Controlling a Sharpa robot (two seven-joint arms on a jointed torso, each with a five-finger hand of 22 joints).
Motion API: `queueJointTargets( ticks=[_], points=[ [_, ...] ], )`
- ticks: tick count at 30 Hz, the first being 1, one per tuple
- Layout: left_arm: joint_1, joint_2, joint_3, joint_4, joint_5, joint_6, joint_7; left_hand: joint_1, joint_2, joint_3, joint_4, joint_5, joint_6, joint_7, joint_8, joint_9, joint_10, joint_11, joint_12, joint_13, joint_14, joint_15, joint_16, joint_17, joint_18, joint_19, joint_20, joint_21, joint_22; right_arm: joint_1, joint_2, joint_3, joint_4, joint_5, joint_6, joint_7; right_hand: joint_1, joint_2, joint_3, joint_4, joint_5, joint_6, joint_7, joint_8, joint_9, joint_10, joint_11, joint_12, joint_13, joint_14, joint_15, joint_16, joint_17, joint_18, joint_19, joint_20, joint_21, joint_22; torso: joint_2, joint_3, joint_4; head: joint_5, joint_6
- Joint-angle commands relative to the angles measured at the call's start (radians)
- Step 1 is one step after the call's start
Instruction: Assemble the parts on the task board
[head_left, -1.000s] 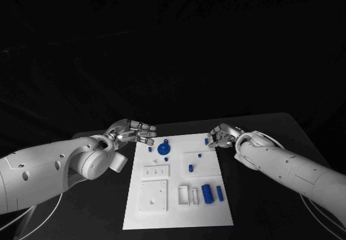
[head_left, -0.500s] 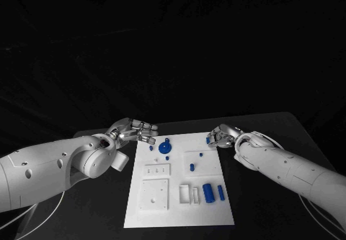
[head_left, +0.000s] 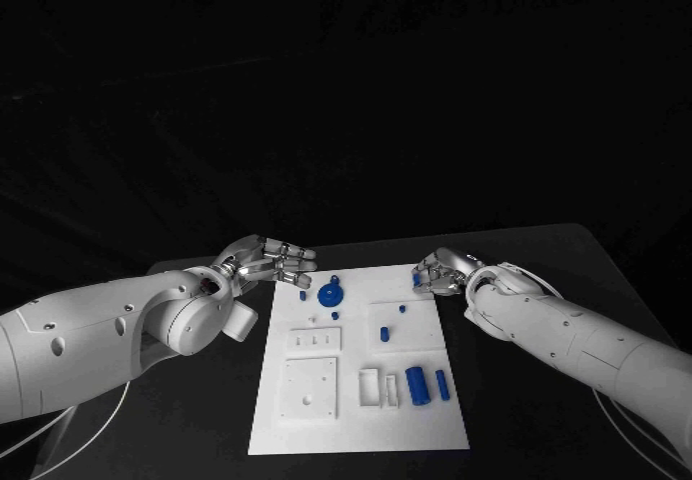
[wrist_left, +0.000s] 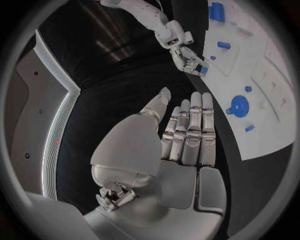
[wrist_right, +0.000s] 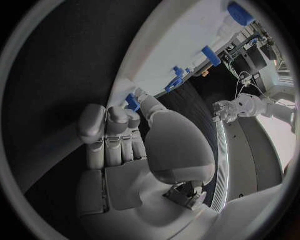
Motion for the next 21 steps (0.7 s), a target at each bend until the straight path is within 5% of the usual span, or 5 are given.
queueJointTargets(
  ticks=[1, 9, 16, 21],
  points=[
    [0.0, 0.001, 0.001, 0.003, -0.002, 0.012, 0.009, -0.001, -0.003, 0.0, -0.004, 0.0, -0.004, 0.001, 0.004, 0.001, -0.007, 0.002, 0.003, 0.001, -0.004, -0.003, 0.0, -0.001, -0.006, 0.002, -0.004, -0.004, -0.001, 0.0, 0.002, -0.001, 0.0, -0.009, 0.002, -0.001, -0.008, 0.001, 0.008, 0.0, -0.005, -0.001, -0.004, 0.0, 0.001, 0.005, -0.004, 0.006, 0.002, 0.006, -0.002, 0.005, 0.002, -0.013, 0.005, -0.004, 0.005, 0.13, 0.0, 0.0008, 0.0034, 0.001, 0.0],
    [0.001, 0.0, 0.001, 0.003, -0.002, 0.013, 0.006, -0.001, -0.003, 0.0, -0.004, 0.0, -0.004, 0.001, 0.004, 0.001, -0.007, 0.002, 0.003, 0.001, -0.004, -0.003, 0.0, -0.001, -0.006, 0.002, -0.004, -0.004, -0.001, 0.0, 0.002, -0.002, 0.001, -0.009, 0.003, 0.0, -0.01, 0.012, 0.026, -0.005, -0.013, 0.046, -0.01, 0.001, 0.003, 0.005, -0.002, 0.008, 0.004, 0.006, -0.002, 0.005, 0.002, -0.013, 0.004, -0.004, 0.006, 0.13, 0.0, 0.0019, 0.0032, 0.002, 0.002],
    [0.001, 0.001, 0.001, 0.002, -0.003, 0.015, 0.003, -0.001, -0.003, 0.0, -0.004, 0.0, -0.004, 0.001, 0.004, 0.001, -0.007, 0.002, 0.003, 0.001, -0.004, -0.003, 0.0, -0.001, -0.006, 0.002, -0.004, -0.004, -0.001, 0.0, 0.003, -0.003, -0.001, -0.011, -0.024, 0.0, 0.001, 0.035, 0.089, -0.031, -0.082, 0.15, -0.017, 0.001, 0.007, 0.0, 0.003, 0.005, 0.001, 0.004, 0.0, 0.0, 0.0, -0.011, 0.001, -0.002, 0.003, 0.129, 0.0, 0.0026, 0.0041, 0.001, 0.004],
    [0.001, 0.001, 0.001, 0.002, -0.003, 0.016, 0.004, -0.001, -0.003, 0.0, -0.004, 0.0, -0.004, 0.001, 0.004, 0.001, -0.007, 0.002, 0.003, 0.001, -0.004, -0.003, 0.0, -0.001, -0.006, 0.002, -0.004, -0.004, -0.001, 0.0, 0.004, -0.003, 0.002, -0.01, -0.051, -0.001, -0.003, 0.042, 0.107, -0.045, -0.087, 0.181, -0.018, 0.001, 0.008, 0.003, 0.004, 0.006, 0.0, 0.005, -0.001, 0.003, 0.003, -0.011, 0.002, -0.003, 0.007, 0.129, 0.0, 0.0031, 0.004, 0.001, 0.003]
  ],
)
